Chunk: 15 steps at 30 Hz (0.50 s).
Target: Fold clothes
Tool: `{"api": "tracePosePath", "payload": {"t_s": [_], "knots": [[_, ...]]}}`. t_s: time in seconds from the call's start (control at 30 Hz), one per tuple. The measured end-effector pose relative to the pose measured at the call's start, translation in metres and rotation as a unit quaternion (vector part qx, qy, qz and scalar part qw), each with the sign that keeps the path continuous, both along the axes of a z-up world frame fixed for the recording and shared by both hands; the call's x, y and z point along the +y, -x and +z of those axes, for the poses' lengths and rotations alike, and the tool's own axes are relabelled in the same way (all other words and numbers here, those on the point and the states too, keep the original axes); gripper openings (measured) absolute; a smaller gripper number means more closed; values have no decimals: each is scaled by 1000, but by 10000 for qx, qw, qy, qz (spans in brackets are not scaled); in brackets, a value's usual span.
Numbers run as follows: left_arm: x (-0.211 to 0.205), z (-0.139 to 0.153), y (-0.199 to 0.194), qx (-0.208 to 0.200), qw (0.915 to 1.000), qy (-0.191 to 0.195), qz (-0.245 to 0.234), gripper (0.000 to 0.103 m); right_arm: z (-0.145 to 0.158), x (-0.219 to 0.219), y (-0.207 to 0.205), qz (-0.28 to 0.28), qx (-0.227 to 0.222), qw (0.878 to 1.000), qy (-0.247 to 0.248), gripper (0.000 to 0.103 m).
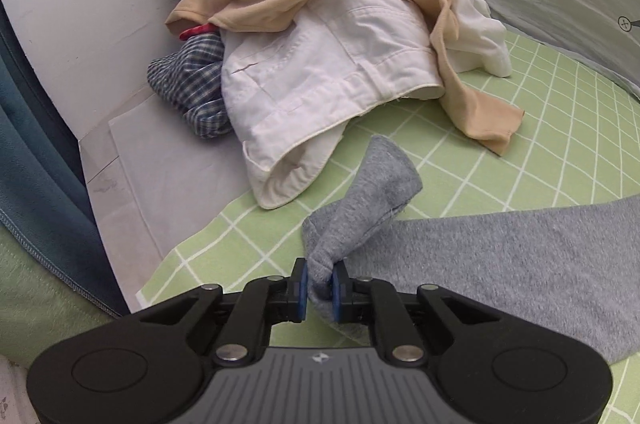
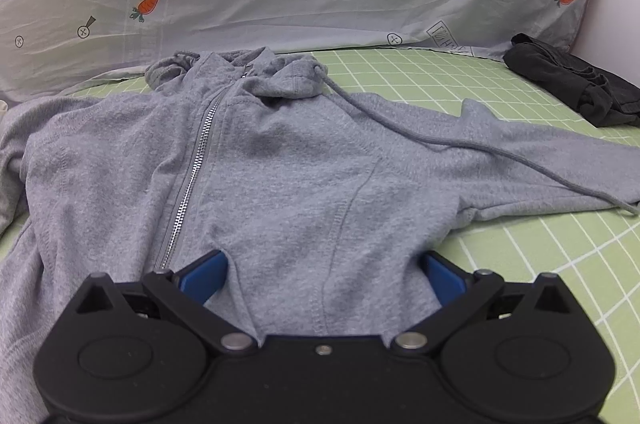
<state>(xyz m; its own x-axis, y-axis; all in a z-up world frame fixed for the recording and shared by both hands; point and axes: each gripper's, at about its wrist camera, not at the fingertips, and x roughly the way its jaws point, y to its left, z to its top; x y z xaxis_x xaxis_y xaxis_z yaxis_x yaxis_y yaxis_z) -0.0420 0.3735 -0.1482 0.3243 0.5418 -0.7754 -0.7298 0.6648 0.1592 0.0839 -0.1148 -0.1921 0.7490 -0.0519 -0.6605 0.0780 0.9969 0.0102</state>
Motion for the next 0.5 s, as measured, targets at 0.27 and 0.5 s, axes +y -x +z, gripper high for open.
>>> {"api": "tracePosePath", "payload": {"t_s": [0.27,0.5], "knots": [[29,7,41,-55,9989,-249,405,14,-1,0,0,-12,-10,10000,0,103],[34,-7,44,353,9980,-290,436,33,-1,-2,1,-22,-12,10000,7,103]]}}
